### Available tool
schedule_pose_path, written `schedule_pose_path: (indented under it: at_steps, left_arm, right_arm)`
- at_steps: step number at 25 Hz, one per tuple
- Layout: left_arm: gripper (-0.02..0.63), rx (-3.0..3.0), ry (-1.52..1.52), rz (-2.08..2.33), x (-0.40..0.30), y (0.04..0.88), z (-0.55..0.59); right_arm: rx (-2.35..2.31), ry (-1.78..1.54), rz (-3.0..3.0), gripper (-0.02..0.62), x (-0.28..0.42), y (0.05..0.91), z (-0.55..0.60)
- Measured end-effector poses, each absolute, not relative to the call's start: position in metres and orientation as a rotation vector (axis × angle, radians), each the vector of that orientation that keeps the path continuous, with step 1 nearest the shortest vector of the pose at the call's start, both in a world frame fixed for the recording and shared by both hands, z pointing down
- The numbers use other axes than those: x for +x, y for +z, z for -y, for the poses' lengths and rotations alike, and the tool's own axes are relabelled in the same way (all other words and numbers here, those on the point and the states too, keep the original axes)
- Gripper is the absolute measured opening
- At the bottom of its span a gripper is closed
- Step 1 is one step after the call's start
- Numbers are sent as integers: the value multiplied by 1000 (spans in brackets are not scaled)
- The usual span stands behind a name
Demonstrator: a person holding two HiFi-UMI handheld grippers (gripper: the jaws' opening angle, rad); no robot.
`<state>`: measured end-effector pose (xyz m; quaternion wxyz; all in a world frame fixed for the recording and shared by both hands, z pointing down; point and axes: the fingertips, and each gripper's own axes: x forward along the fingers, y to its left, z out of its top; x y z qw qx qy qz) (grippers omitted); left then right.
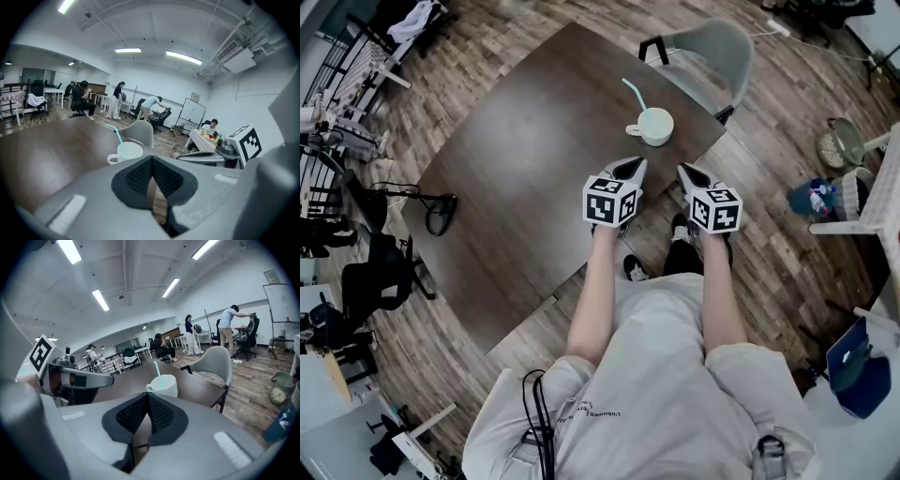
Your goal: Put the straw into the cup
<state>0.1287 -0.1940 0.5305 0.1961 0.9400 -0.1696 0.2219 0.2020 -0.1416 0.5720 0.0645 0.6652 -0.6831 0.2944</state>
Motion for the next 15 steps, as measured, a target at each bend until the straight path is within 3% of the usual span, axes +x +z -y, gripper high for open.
schedule_pose_path:
  at_steps: [15]
  left_arm:
    - [0,2655,654,410,95,530,168]
  right_arm:
    - [2040,864,2078,26,176,563,123]
